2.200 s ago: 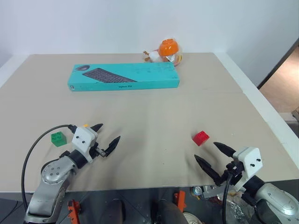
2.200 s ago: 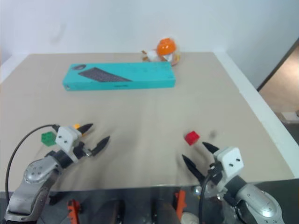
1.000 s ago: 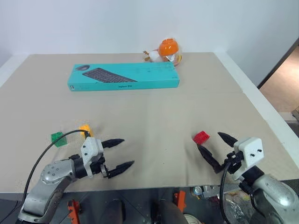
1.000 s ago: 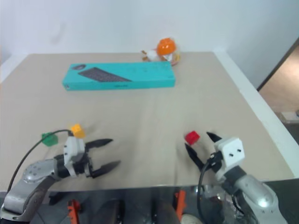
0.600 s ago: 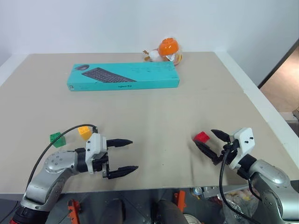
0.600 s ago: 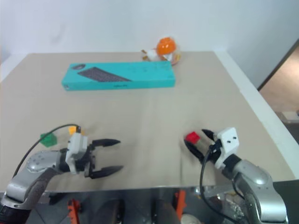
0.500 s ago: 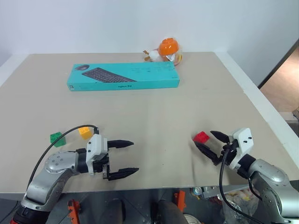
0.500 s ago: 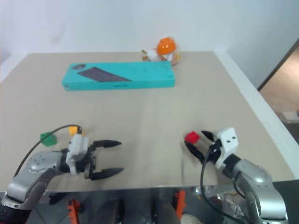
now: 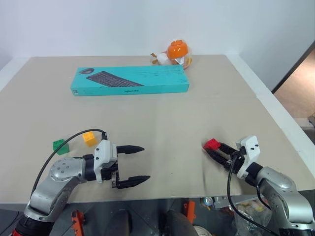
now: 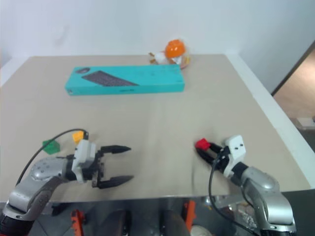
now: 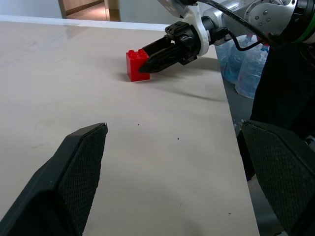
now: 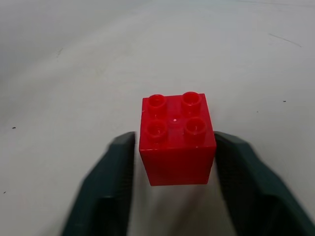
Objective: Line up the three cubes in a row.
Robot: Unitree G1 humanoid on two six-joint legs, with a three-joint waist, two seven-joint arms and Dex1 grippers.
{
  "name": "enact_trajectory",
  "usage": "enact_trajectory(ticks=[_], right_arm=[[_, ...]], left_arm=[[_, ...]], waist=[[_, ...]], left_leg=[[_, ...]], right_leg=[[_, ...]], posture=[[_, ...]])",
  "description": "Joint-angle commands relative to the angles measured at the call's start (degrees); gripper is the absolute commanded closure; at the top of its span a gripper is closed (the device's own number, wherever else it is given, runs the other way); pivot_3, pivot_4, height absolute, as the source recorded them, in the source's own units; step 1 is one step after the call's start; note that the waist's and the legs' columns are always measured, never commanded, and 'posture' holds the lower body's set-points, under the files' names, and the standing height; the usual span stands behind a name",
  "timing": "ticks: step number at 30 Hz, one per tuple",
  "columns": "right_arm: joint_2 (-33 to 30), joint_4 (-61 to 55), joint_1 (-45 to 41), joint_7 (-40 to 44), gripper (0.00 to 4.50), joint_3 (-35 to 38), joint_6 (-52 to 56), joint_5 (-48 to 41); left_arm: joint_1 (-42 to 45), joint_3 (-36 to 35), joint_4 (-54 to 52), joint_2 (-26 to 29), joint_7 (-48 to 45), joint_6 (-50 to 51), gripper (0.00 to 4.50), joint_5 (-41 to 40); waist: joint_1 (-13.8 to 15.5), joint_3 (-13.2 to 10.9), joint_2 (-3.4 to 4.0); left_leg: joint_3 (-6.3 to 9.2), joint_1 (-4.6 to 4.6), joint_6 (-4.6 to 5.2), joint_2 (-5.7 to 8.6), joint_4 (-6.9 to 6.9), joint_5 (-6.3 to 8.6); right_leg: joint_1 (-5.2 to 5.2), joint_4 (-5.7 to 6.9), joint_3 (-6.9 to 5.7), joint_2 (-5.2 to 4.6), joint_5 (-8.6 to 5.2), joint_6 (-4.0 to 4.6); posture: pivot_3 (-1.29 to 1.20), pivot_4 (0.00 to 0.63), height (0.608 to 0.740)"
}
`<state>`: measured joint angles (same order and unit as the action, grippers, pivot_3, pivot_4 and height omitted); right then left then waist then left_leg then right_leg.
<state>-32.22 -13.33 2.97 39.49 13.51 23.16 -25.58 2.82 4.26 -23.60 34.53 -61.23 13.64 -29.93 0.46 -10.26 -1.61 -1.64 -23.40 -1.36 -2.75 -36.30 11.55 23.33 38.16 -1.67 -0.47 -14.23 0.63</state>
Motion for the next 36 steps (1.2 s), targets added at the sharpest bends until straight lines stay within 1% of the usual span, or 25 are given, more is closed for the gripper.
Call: enact_trajectory(ticks=[1,5,8,11,13,16,19,21,25,29,36], right_arm=[[-0.08,-1.35,0.28,-0.05,3.27,0.48,-1.11,0.02],[-1.35,-2.49,-3.00,0.65,3.27,-0.41,-1.04,0.15],[-2.39,-3.78,-9.62,2.00,3.27,-3.43,1.83,-1.01],[-2.48,-4.37,-15.97,3.60,3.27,-6.78,4.12,-1.93],[-2.62,-2.90,-23.32,8.62,3.27,-13.51,5.43,-0.92],[-2.63,0.93,-30.70,15.29,3.27,-21.39,5.83,1.22],[-1.97,6.56,-36.05,20.53,3.27,-27.08,3.21,4.23],[-1.21,10.83,-38.74,22.86,3.27,-29.20,1.45,5.80],[-0.05,18.96,-42.62,27.07,3.27,-31.35,-3.00,8.94],[0.97,25.65,-44.99,29.84,3.27,-31.15,-6.88,10.83],[2.69,31.93,-46.22,32.00,3.27,-30.29,-12.34,12.93]], left_arm=[[-0.77,-0.18,-1.44,-0.08,0.05,-1.66,0.00,0.30],[-3.01,-1.14,1.21,-0.61,0.01,-4.34,0.00,1.38],[-5.09,-2.54,3.01,-1.29,1.76,-6.98,0.00,2.82],[-6.44,-3.67,4.05,-1.97,4.15,-8.40,0.00,4.14],[-7.55,-5.64,4.86,-3.43,8.75,-8.04,0.00,5.26],[-8.14,-6.99,5.02,-5.08,12.85,-7.44,0.00,6.02],[-8.89,-7.27,3.54,-5.95,15.17,-6.70,0.00,5.84],[-9.78,-7.30,2.37,-6.22,16.05,-6.42,0.00,5.60],[-11.69,-7.61,0.22,-6.28,17.07,-6.29,0.00,5.60],[-13.08,-8.15,-1.65,-6.00,17.84,-6.05,0.00,5.35],[-12.66,-7.73,-3.89,-6.09,20.02,-4.36,0.00,5.59]], waist=[[0.00,0.00,0.00],[-0.08,-0.01,0.02],[-0.48,-0.04,0.06],[-0.30,-0.04,0.05],[-0.24,-0.04,0.06],[-0.38,-0.04,0.03],[0.02,-0.03,0.01],[0.03,-0.04,0.01],[-0.03,-0.04,0.00],[-0.02,-0.04,-0.01],[-0.03,-0.04,0.00]], left_leg=[[0.00,0.00,0.00,0.00,0.00,0.00],[0.00,0.01,0.00,-0.01,0.00,0.00],[-0.05,0.08,0.00,-0.08,0.00,0.00],[-0.03,0.08,0.03,-0.09,-0.02,-0.03],[-0.03,0.08,0.03,-0.15,-0.02,-0.03],[-0.05,0.05,0.03,-0.22,-0.01,-0.02],[-0.06,-0.01,0.04,-0.20,0.00,-0.02],[-0.08,-0.06,0.05,-0.21,0.00,-0.01],[-0.10,-0.04,0.09,-0.16,-0.03,0.02],[-0.14,-0.01,0.09,-0.16,-0.04,0.02],[-0.15,0.02,0.09,-0.19,-0.04,0.02]], right_leg=[[0.00,0.00,0.00,0.01,0.00,0.00],[0.01,0.00,0.04,0.01,0.00,0.00],[0.05,0.01,0.24,0.09,0.11,0.04],[0.03,0.01,0.24,0.18,0.17,0.06],[0.06,0.01,0.26,0.21,0.16,0.09],[0.10,0.01,0.30,0.28,0.19,0.12],[0.07,0.00,0.22,0.29,0.13,0.10],[0.09,0.00,0.22,0.21,0.09,0.07],[0.11,0.00,0.38,0.10,0.11,0.00],[0.10,0.00,0.43,0.10,0.14,-0.04],[0.11,0.01,0.42,0.21,0.17,0.05]], posture=[[0.00,0.150,0.740],[0.00,0.150,0.740],[0.00,0.150,0.740],[0.00,0.150,0.740],[0.00,0.150,0.740],[0.00,0.150,0.740],[0.00,0.150,0.740],[0.00,0.150,0.740],[0.00,0.150,0.740],[0.00,0.150,0.740],[0.00,0.150,0.740]])
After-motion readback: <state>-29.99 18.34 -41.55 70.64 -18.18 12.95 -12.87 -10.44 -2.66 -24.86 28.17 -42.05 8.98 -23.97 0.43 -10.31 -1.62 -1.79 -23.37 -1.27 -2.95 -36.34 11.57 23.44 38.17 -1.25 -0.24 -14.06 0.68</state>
